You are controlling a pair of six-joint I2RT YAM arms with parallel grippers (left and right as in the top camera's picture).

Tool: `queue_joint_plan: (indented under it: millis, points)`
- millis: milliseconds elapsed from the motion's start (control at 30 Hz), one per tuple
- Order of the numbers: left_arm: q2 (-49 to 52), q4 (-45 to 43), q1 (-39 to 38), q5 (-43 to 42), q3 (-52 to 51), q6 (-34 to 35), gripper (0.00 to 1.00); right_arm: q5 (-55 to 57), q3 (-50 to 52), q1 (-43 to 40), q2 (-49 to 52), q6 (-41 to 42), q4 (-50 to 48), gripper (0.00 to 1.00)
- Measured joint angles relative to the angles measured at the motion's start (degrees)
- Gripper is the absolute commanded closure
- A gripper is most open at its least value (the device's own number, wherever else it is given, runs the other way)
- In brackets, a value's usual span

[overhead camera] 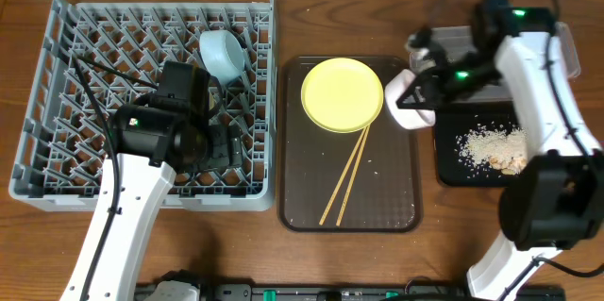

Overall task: Sort waste into correct bins and load items into the dishwasher rack
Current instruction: 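Carry the empty white bowl left toward the yellow plate, then set the white bowl on the yellow plate and open the right gripper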

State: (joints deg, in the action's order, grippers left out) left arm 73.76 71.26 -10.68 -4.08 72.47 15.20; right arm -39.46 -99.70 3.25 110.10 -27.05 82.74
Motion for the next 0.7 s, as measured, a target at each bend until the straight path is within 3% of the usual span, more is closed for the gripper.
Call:
queue_joint_plan:
  millis: [167,367,700]
  points:
    - [0.0,-0.2,0.0,0.0,0.0,0.0,0.11,14.1,0.0,9.4,0.0,8.6,-10.3,0.99]
    - [0.0,-0.2,0.0,0.0,0.0,0.0,0.11,22.3,1.0,19.5,0.0,14.2,-21.5,0.99]
    - [0.0,-0.2,0.0,0.0,0.0,0.0,0.11,25.8,1.9,31.2,2.1,20.9,-21.8,0.99]
